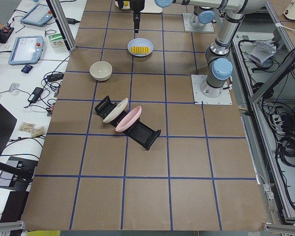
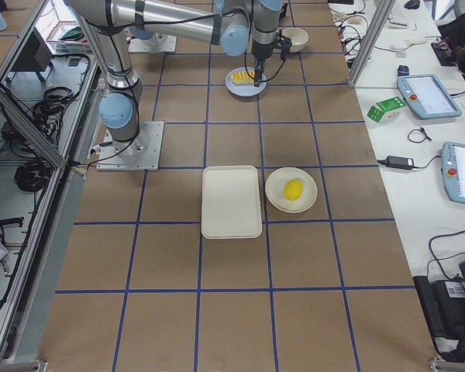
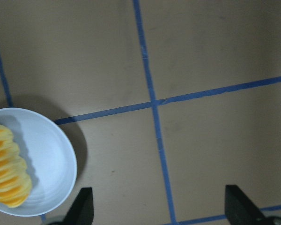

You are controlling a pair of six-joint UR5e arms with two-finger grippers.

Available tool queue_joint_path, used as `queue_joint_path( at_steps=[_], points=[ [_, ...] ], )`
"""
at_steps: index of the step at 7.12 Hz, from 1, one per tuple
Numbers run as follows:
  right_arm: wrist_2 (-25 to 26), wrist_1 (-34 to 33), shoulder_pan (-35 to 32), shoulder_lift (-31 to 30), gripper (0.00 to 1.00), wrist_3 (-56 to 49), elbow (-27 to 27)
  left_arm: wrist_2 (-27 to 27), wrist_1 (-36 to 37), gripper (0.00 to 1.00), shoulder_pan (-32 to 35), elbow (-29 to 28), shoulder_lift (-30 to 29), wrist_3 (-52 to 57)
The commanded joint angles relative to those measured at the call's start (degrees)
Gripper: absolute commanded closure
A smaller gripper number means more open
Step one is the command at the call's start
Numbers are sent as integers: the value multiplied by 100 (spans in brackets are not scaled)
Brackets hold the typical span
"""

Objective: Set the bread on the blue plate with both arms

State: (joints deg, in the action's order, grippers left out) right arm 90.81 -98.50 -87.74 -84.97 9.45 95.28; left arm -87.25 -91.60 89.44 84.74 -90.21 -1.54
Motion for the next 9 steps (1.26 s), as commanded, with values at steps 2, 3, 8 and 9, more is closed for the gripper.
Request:
queue_joint_path(
  at_steps=[2,3,8,9],
  points=[
    [701,445,152,-598,0,4,-1,-371,-50,0,-84,-150,12,31],
    [449,480,143,-704,0,4,-9,-345,-42,0,-84,-159,12,31],
    [95,472,-270,-950,0,-284,-1,-319,-33,0,-75,-132,-31,49],
    [94,480,-270,-951,0,-295,-1,-345,-42,0,-75,-142,-75,49]
  ],
)
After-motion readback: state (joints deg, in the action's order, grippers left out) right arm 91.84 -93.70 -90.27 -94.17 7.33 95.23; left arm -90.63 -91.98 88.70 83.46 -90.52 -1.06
